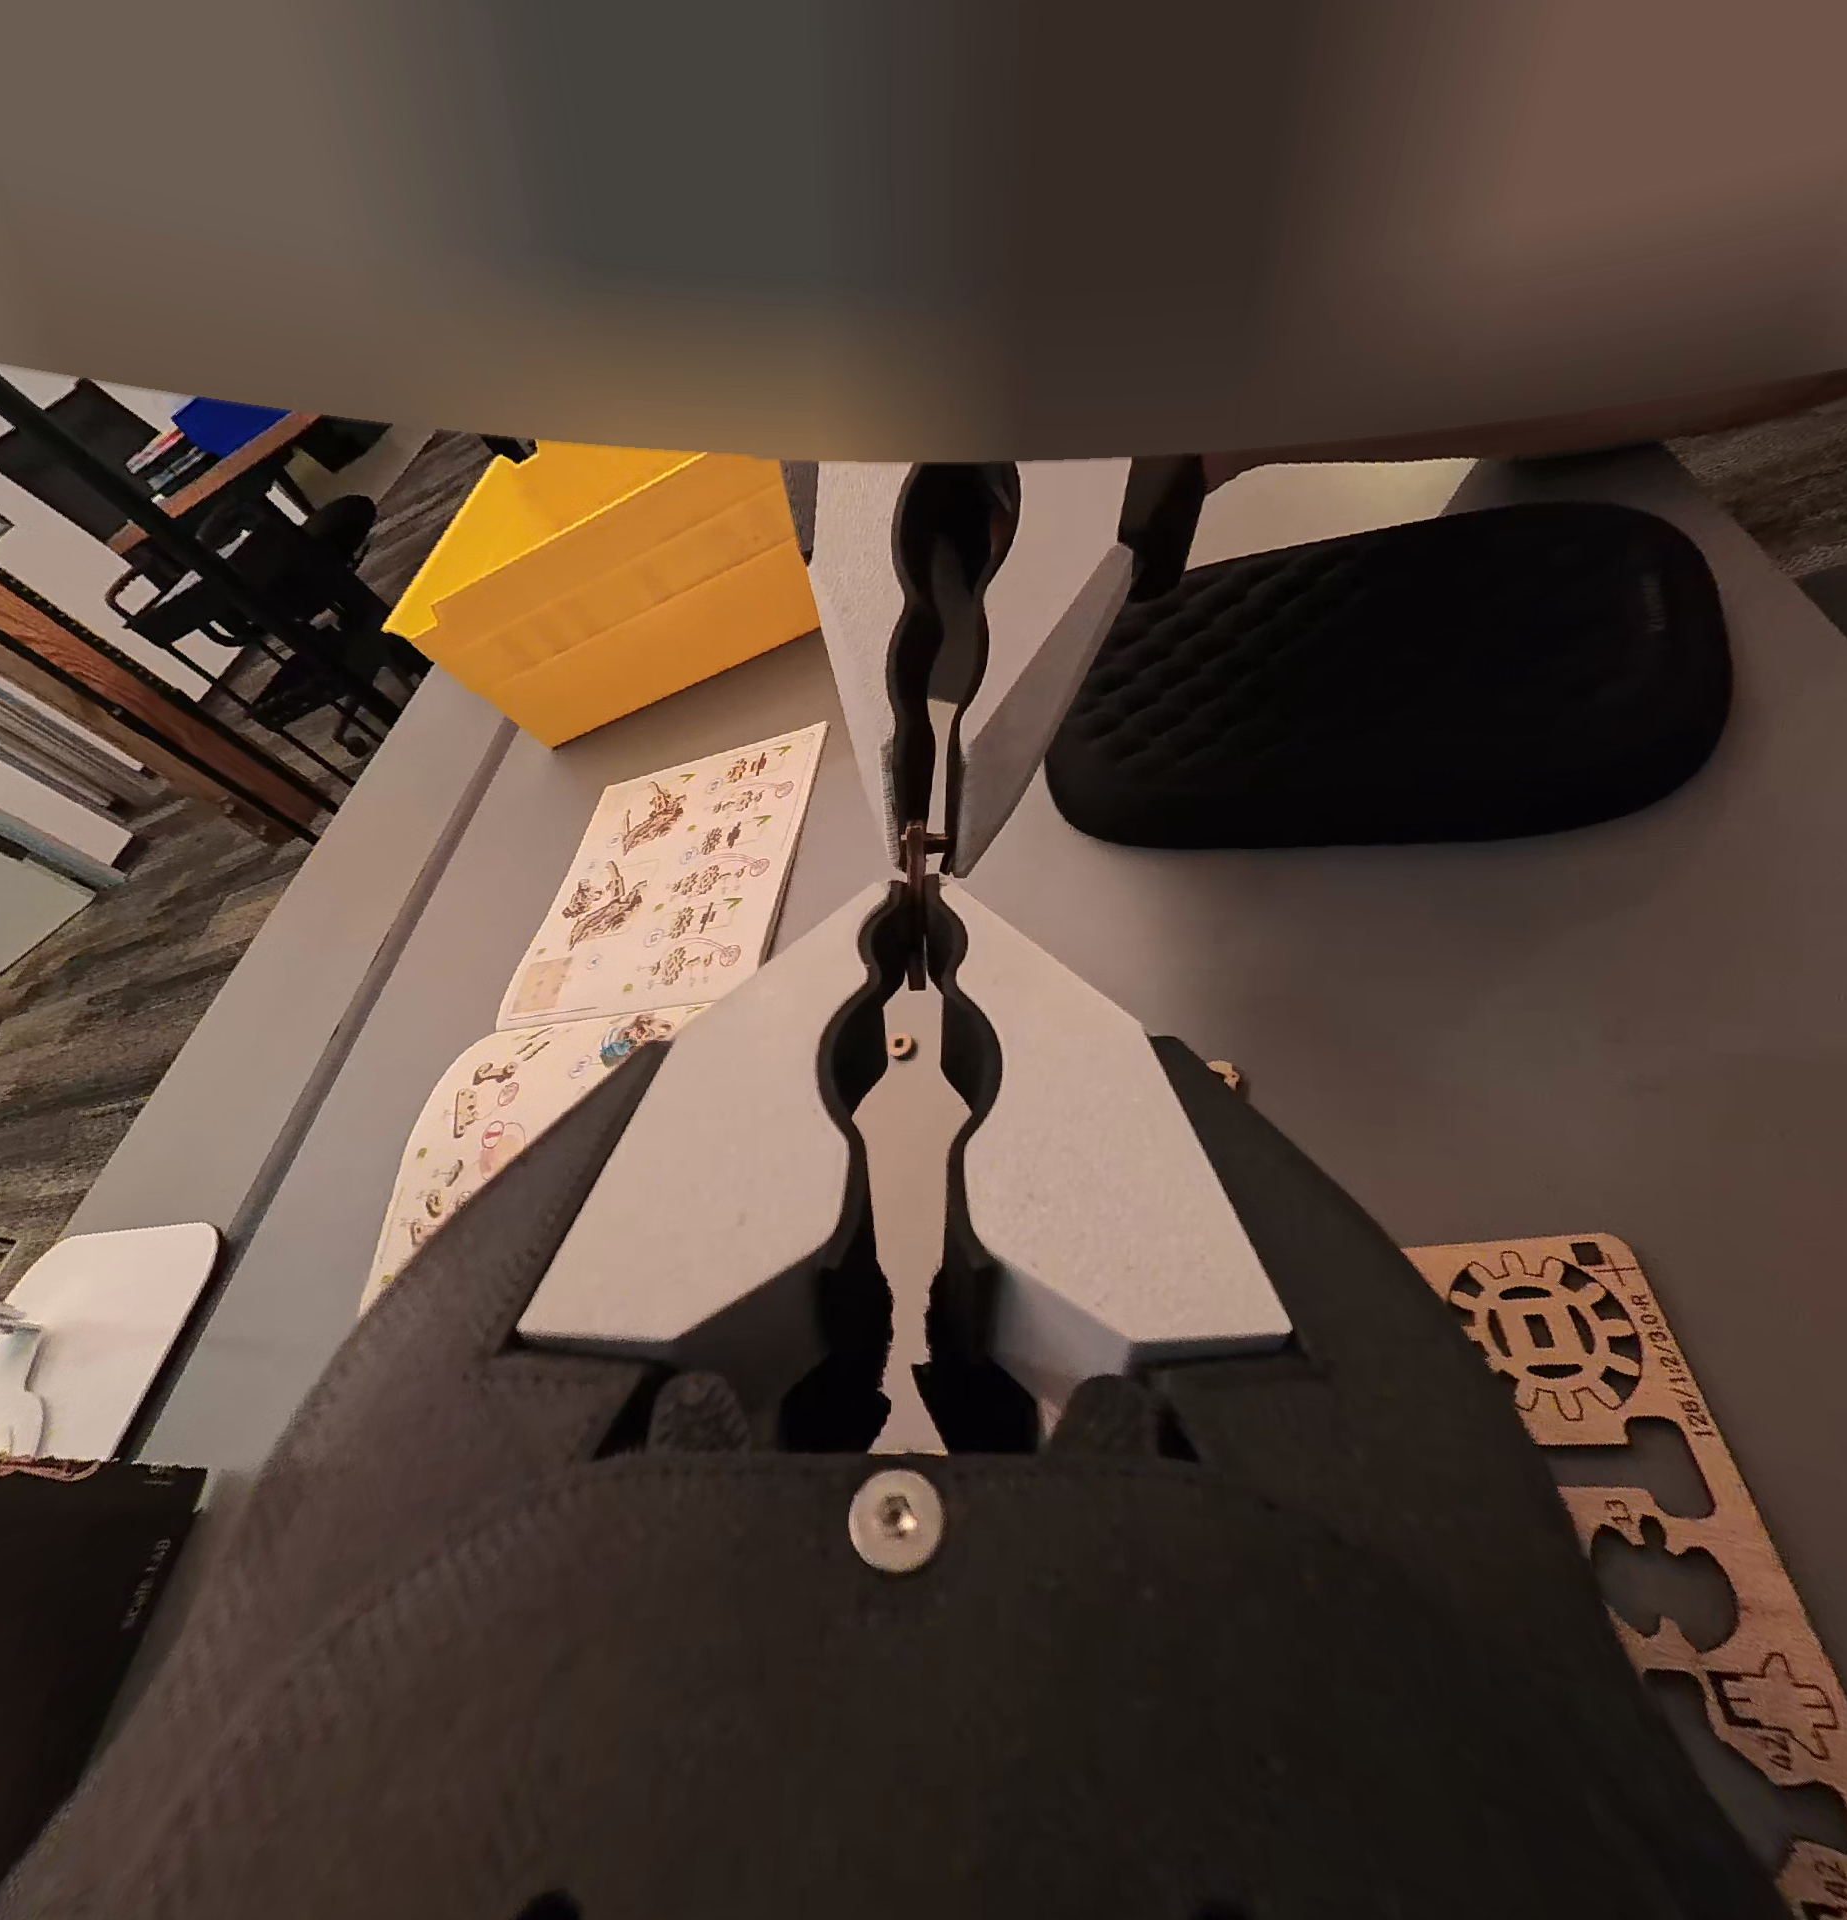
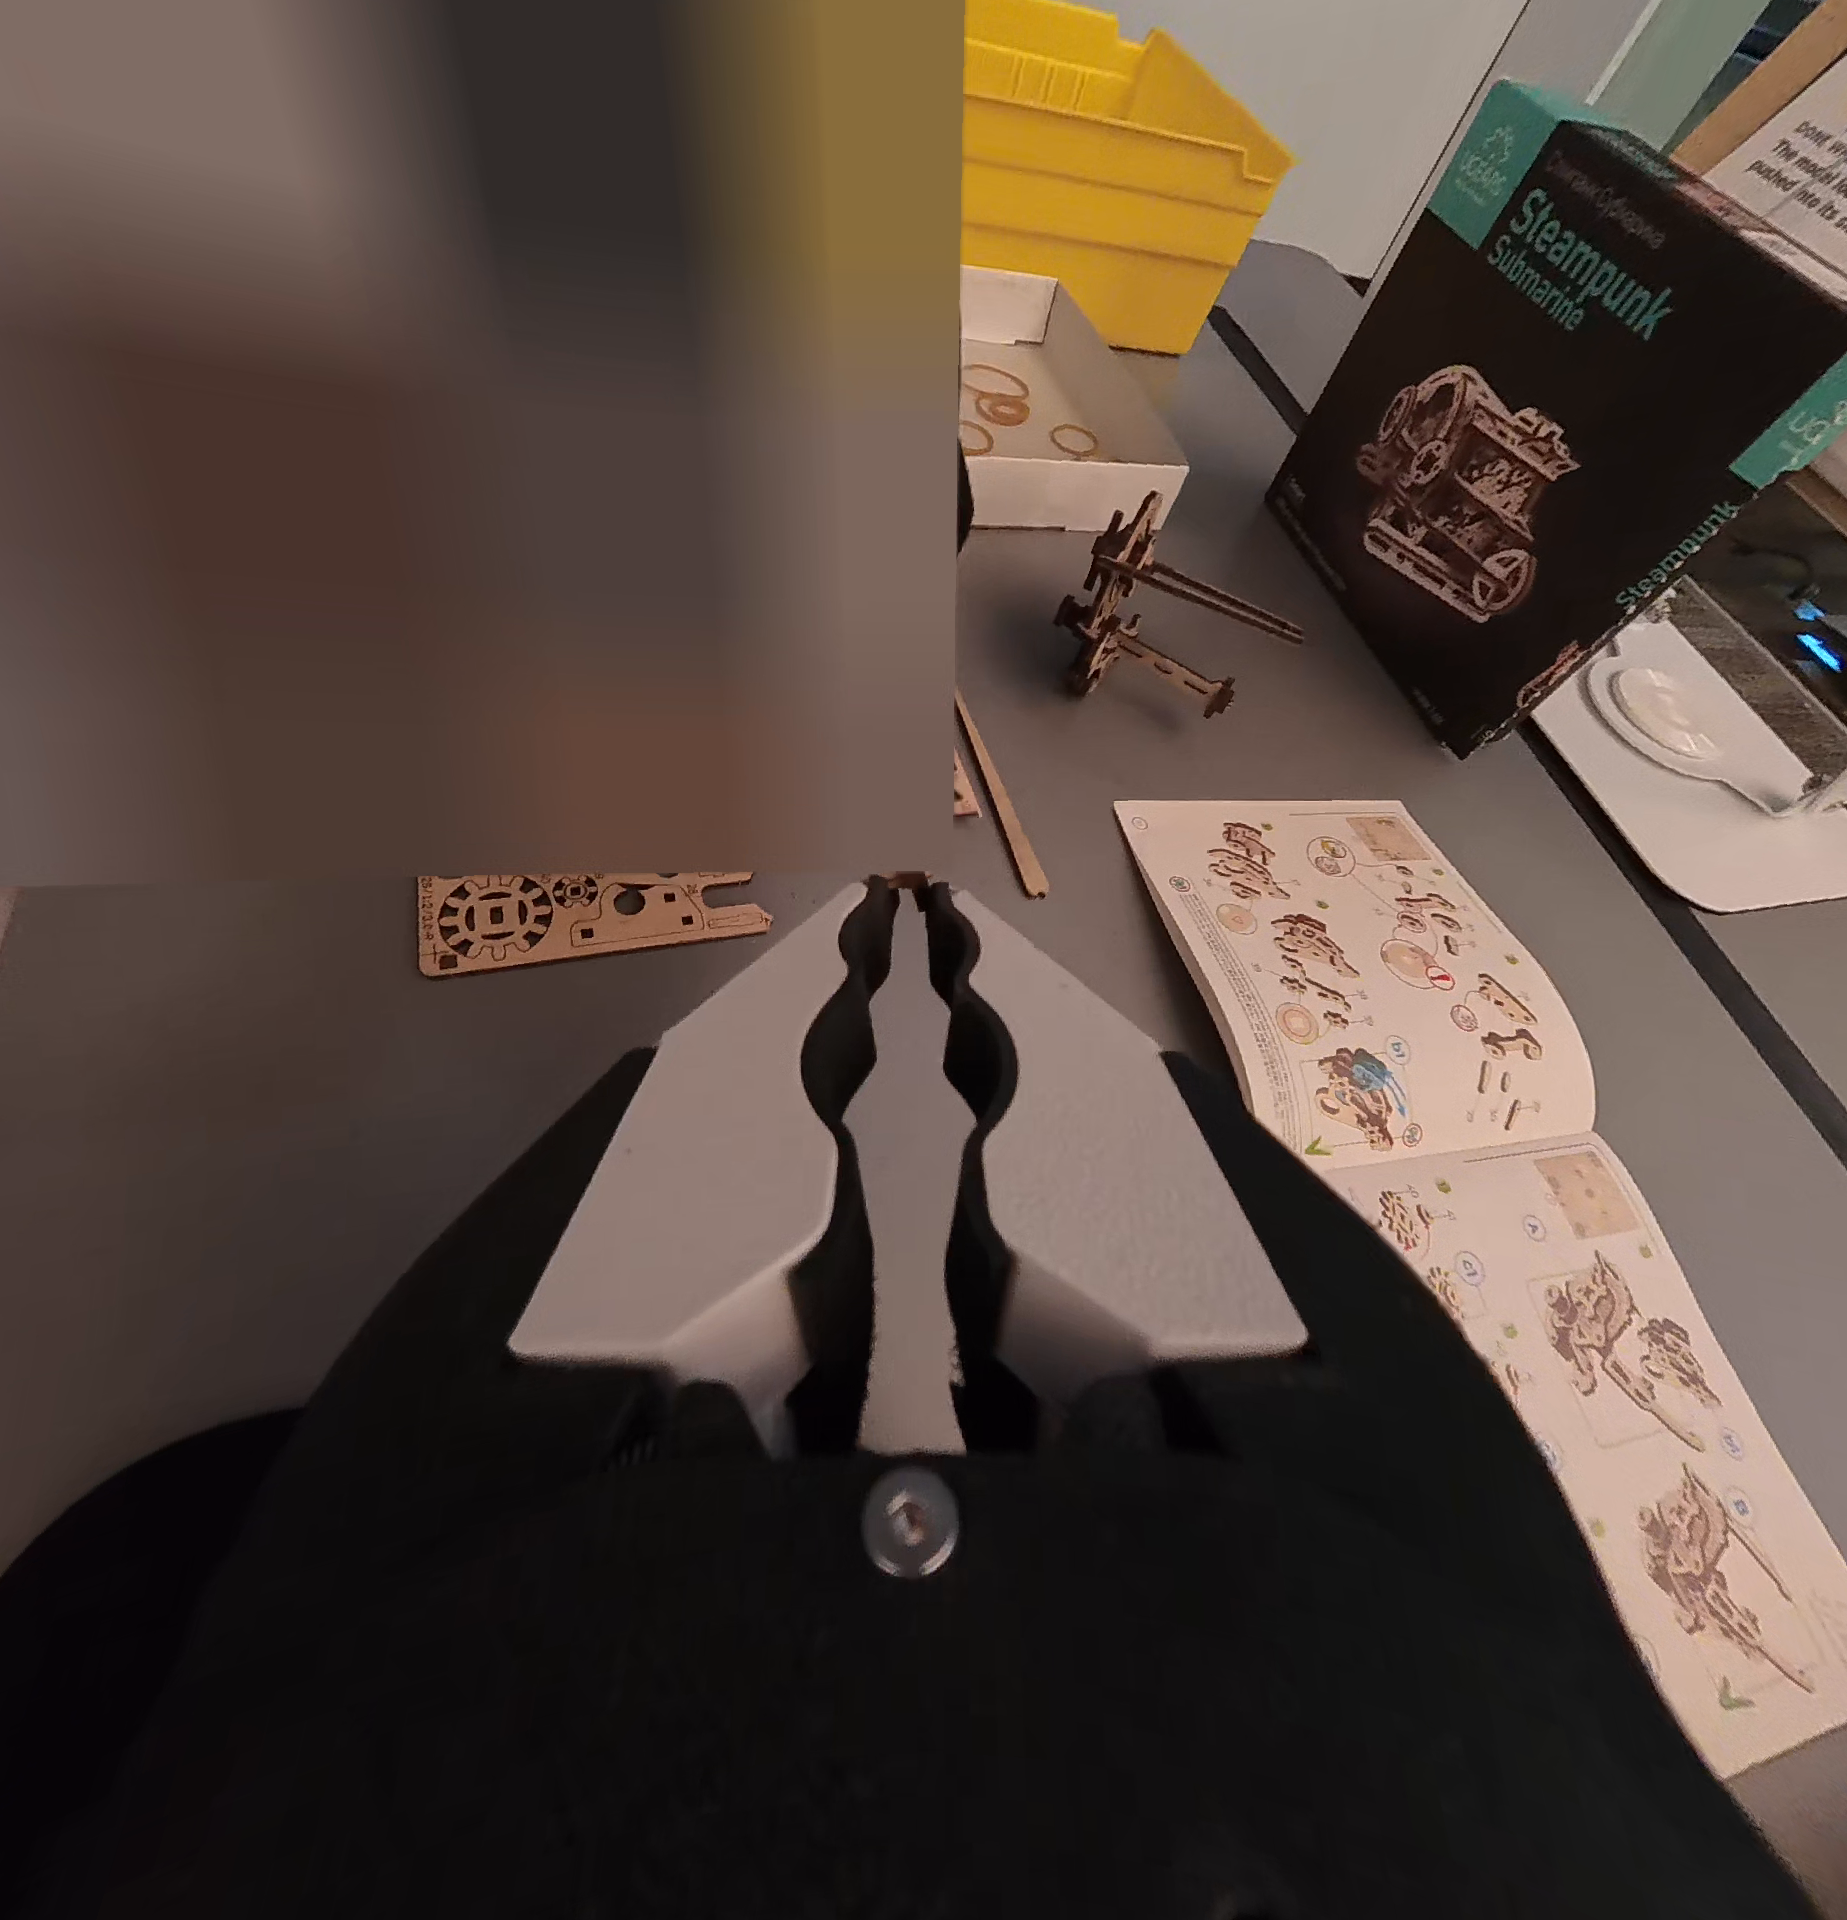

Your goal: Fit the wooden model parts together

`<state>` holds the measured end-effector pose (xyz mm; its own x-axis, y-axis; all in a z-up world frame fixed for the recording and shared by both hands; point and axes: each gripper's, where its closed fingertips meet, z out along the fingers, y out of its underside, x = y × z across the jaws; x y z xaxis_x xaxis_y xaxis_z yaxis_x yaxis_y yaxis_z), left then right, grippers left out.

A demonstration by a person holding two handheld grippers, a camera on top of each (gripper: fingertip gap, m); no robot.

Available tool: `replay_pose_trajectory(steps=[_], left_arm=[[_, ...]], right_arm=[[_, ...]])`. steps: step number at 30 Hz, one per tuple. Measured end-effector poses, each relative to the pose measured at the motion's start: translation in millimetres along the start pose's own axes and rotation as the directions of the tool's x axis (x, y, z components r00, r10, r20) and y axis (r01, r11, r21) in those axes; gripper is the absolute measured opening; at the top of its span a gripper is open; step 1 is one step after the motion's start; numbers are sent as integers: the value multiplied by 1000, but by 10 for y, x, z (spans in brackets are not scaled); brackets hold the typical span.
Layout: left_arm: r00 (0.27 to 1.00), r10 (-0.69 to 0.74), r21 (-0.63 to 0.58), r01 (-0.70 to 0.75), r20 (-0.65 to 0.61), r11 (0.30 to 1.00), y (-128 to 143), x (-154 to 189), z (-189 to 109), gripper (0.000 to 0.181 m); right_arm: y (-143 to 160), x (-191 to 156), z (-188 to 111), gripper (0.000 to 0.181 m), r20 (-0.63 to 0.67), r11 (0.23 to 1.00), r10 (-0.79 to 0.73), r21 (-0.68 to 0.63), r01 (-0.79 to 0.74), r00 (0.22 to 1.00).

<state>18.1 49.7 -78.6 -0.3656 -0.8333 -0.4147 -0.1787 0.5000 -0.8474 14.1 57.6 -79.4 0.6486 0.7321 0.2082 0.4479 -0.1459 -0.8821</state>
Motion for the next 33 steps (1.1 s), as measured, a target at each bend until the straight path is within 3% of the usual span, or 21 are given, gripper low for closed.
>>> replay_pose_trajectory(steps=[2,4,8,10,12,14,17,19,22,26,28,30,31,33], left_arm=[[1000,9,30,-10,24,999,-52,-54,-39,0],[1000,-14,81,14,5,997,-134,-55,-79,0],[1000,-7,119,5,11,993,-191,-34,-72,0],[998,-69,107,70,-9,992,-174,-38,-46,0],[973,-228,93,231,-41,969,-153,-91,-19,0],[891,-444,51,449,-91,892,-90,-147,11,0],[665,-711,-3,730,-230,683,-44,-145,29,0],[602,-751,20,783,-271,621,-51,-188,13,0],[546,-807,-119,807,-224,579,184,-113,63,0],[338,-915,-211,899,-219,383,331,-36,144,0],[296,-934,-223,914,-203,338,381,-35,161,0],[323,-923,-209,907,-210,365,370,-52,166,0],[381,-896,-187,886,-230,425,324,-61,164,0],[568,-794,-164,781,-216,603,326,-63,162,0]], right_arm=[[-98,29,-14,6,-23,998,-13,67,14,1000],[-189,4,-60,6,-49,982,-127,135,132,991],[-261,-31,-131,12,-84,952,-234,185,246,969],[-208,-12,-118,19,-92,952,-256,151,268,962],[-133,41,-117,26,-149,925,-348,105,365,925],[-38,80,-97,26,-190,889,-440,46,455,878],[73,112,-5,24,-161,920,-380,35,390,911],[103,116,33,24,-108,959,-267,69,275,958],[149,241,1,23,-91,987,-131,76,138,987],[78,131,-38,22,-62,968,-204,133,211,977],[162,108,39,22,-55,970,-223,84,227,973],[239,115,115,22,-37,982,-176,56,178,984],[262,82,137,23,7,990,-129,60,128,992],[264,61,133,27,84,996,-24,86,17,996]])
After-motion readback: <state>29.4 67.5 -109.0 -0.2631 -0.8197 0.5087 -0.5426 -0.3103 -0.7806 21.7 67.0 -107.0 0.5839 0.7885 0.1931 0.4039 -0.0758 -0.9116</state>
